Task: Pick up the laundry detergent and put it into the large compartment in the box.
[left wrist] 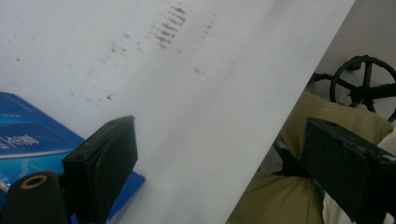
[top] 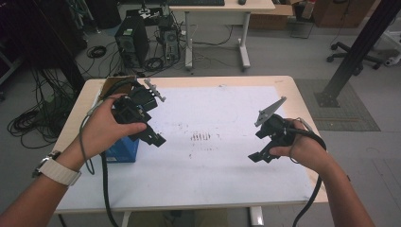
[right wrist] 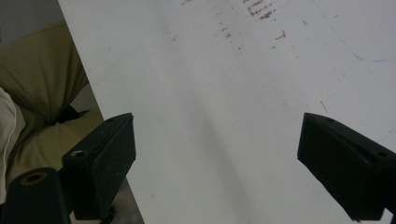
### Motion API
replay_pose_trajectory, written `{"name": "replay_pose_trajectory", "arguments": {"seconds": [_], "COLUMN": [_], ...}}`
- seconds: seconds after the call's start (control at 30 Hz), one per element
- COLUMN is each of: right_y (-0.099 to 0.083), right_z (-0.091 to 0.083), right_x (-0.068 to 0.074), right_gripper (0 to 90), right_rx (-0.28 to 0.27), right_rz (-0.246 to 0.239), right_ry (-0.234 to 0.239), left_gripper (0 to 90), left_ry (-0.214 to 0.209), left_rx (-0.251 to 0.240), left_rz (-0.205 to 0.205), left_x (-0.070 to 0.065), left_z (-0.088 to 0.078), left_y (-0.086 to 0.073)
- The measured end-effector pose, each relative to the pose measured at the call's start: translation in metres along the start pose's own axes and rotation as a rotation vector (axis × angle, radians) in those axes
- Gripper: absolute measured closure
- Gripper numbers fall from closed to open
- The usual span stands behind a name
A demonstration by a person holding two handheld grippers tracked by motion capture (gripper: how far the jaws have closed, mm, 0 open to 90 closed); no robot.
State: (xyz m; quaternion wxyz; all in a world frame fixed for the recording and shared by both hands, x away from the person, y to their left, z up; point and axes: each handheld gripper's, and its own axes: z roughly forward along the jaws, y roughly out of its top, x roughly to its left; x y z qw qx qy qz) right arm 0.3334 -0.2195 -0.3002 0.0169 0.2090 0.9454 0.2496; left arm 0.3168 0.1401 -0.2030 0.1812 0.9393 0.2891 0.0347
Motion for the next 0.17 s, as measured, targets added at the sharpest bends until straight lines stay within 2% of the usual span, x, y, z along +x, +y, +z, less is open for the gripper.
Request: {"name": "replay_pose_trajectory", "arguments": {"seconds": [0.17], "right_y": [-0.0009], "right_z": [0.0002], "right_x": [-0.0004], "right_gripper": [11.7], "right_rx": [0.0], "right_rz": [0.0], "right_ry": [0.001], "left_gripper": [11.6], "left_ry": [-0.002], "left_rx": [-0.002], "left_rz": [-0.003], "left_x": [0.0014], "left_z": [-0.0002], "left_y": [-0.0009]}}
